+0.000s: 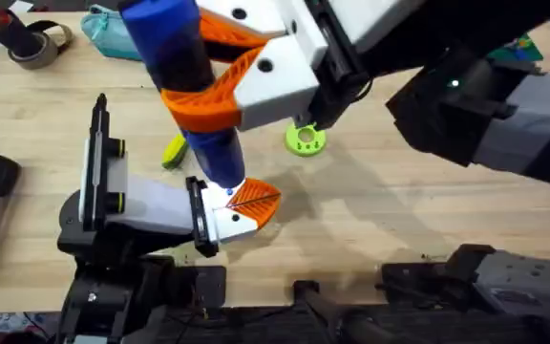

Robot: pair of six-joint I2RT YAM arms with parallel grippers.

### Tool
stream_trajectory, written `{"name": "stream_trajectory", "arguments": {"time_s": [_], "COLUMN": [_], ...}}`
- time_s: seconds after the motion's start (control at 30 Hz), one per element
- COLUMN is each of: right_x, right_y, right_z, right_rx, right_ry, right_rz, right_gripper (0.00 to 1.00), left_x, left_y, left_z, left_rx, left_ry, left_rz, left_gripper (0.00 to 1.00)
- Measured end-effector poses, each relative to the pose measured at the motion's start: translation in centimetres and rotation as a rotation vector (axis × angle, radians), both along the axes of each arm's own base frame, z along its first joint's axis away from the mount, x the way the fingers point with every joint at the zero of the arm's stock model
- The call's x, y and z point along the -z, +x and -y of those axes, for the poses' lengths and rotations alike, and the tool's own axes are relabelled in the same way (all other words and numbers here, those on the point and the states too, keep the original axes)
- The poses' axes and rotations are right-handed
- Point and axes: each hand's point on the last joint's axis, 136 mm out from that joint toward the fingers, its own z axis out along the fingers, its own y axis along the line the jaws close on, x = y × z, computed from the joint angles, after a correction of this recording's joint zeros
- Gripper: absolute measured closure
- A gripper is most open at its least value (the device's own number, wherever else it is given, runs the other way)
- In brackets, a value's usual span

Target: Pick up the gripper from the table and insert it into the empty holder that is missing its gripper. Then pick up a screw, insert it into the mounting hole, and use the screwdriver to tighten it. Finally, clean up the table by picking up the vegetable and placing it into the bucket.

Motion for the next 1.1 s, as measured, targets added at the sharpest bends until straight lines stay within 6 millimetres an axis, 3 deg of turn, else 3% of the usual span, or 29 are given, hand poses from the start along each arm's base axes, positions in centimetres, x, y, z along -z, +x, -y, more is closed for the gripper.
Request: {"name": "stream_trajectory", "arguments": {"time_s": [0.53, 1.1], "right_x": [1.0, 1.9], "right_y": [-1.2, -0.3], "right_z": [-0.4, -1.2], "right_rx": [-0.02, -0.006], "right_ry": [0.016, 0.017], "right_rz": [0.003, -0.005], "right_gripper": [0.954, 0.954], "left_x": [0.0, 0.0], "left_y": [0.0, 0.0], "left_z": [0.0, 0.0], "left_rx": [0.0, 0.0], "left_ry": [0.0, 0.0], "left_rz": [0.0, 0.0], "left_gripper": [0.986, 0.986]}}
